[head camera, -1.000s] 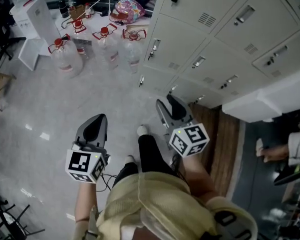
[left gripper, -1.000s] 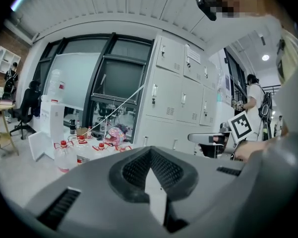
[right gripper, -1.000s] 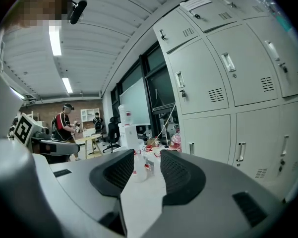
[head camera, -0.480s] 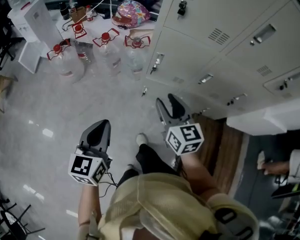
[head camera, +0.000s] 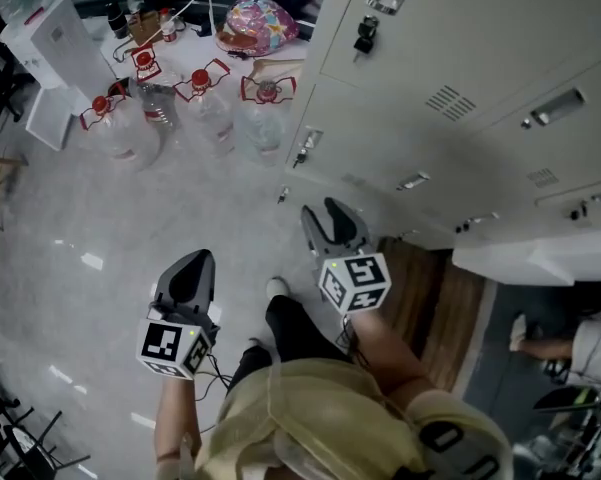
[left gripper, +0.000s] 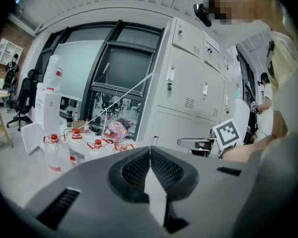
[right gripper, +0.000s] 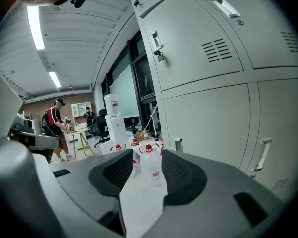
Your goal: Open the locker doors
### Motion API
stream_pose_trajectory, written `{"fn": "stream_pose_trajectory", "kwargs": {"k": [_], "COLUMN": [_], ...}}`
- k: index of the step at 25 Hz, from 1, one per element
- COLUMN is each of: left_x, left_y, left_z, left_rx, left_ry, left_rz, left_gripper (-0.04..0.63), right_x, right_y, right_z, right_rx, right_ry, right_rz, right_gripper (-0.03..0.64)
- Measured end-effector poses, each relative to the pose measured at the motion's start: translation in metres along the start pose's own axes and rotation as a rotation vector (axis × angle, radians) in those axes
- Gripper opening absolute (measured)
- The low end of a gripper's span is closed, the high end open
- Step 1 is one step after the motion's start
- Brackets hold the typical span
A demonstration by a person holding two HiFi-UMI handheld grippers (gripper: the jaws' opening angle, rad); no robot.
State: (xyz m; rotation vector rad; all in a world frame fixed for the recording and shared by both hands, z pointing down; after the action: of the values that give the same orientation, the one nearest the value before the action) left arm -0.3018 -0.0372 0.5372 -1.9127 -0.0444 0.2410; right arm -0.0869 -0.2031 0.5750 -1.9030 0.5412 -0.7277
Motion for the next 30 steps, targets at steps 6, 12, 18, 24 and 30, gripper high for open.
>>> {"fn": "stream_pose_trajectory", "kwargs": {"k": [6,12,18,24,30], "left_x": [-0.008,-0.017,-0.032,-0.04,-0.048], "left_y": [-0.001,0.0,-0.003,-0.003,-0.002], "left_z": [-0.035,-0.058,-0.062,-0.063,-0.068], "left_rx": [-0.014,-0.009,-0.019,-0.028,-0.037], "left_ry": [0.034,0.073,0.148,0.194,0.229], "left_rz": [0.045,0.071,0.123,0.118,0.128], "left_gripper": [0.003,0.003,0.003,0.003,0.003], "right_x": [0.021,0.045,0.057,0.066,0.073], "right_y": [-0.002,-0.004,-0.009,-0.012,-0.017], "right_z": [-0.044,-0.086,-0.122,-0.149,-0.172], "right_rx": [-0.023,-0.03,-0.019,-0.019,-0.04], "right_ry": [-0.003,-0.034,-0.071,-0.109,-0.152], "right_rz": [0.025,0.033,0.028,0.029,0.006], "right_gripper": [0.16,0.16,0.16,0.16,0.16]}}
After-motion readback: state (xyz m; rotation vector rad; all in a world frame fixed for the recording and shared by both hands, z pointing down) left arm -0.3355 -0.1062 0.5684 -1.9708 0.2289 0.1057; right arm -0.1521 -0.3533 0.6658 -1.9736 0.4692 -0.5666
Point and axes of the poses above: the fingertips, and each gripper's own axes: z backward along the fingers, x to its right, y out of its top, the point moved 7 cm from there along z, backward along the fingers, and after that the axes turned 5 degrees about -z, right-handed, at the moved point
